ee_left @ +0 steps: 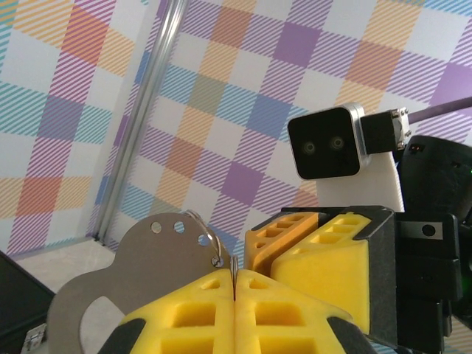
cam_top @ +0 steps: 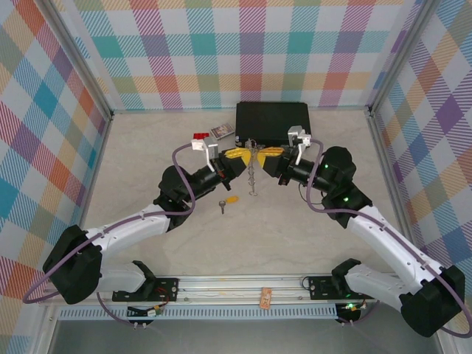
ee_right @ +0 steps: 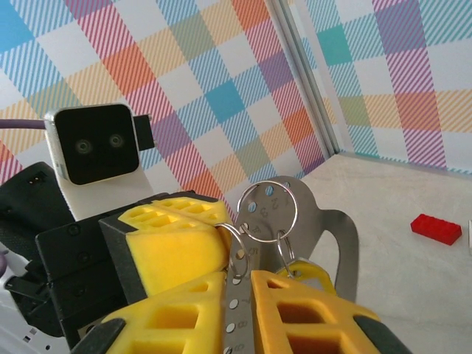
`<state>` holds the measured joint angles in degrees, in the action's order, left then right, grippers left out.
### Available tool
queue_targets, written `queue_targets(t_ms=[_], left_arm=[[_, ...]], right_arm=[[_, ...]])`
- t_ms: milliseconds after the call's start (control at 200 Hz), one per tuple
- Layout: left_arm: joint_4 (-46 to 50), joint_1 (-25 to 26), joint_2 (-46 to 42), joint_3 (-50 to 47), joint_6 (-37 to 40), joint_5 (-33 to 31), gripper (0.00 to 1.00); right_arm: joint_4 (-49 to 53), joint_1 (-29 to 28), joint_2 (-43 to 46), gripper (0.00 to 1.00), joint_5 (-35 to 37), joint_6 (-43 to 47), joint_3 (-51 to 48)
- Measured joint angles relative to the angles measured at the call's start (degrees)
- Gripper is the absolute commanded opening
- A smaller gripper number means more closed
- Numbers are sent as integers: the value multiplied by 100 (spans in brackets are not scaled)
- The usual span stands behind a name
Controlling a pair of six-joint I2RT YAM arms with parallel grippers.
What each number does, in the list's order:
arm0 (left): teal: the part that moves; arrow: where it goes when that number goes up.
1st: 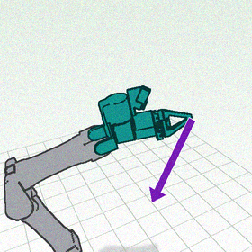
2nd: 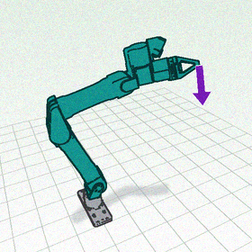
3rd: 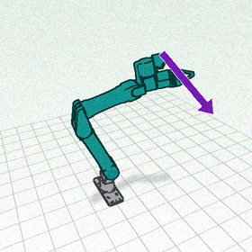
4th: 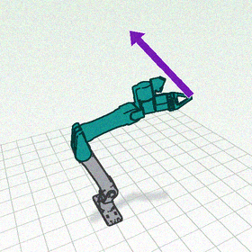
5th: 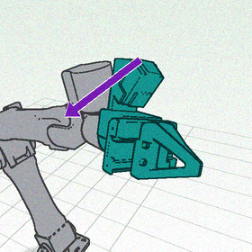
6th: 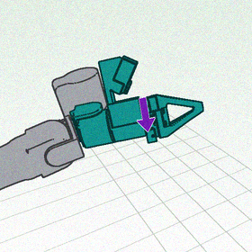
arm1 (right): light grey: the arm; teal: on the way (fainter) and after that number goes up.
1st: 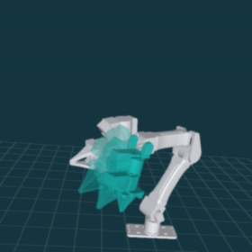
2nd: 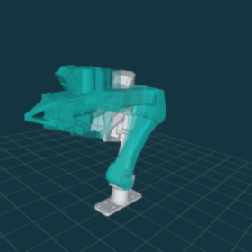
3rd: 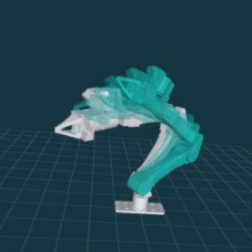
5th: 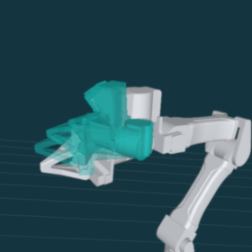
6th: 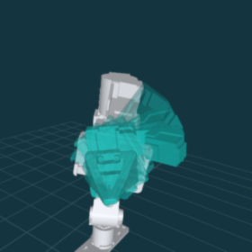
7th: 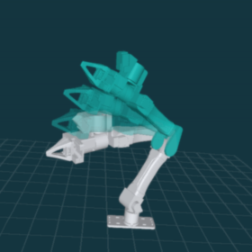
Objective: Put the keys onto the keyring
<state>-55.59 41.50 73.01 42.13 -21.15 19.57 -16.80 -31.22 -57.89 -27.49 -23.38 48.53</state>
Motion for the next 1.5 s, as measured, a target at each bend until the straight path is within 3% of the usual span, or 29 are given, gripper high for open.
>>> queue_targets(t_ms=[455, 885, 1150, 1335, 1500], left_arm=[[-203, -4, 129, 0, -225, 245, 0], [-310, -17, 129, 0, -334, 415, 0], [-310, -66, 166, 4, -380, 509, 0], [-306, -79, 186, 4, -461, 619, 0], [-450, -129, 234, 4, -651, 754, 0]], right_arm=[[-79, 2, -208, 16, -365, -173, 7], [-162, 17, -254, 10, -533, -243, 46], [-166, 85, -271, 13, -605, -264, 46], [-258, 275, -205, 20, -625, -382, 44], [-380, 391, -164, 19, -643, -542, 42]])
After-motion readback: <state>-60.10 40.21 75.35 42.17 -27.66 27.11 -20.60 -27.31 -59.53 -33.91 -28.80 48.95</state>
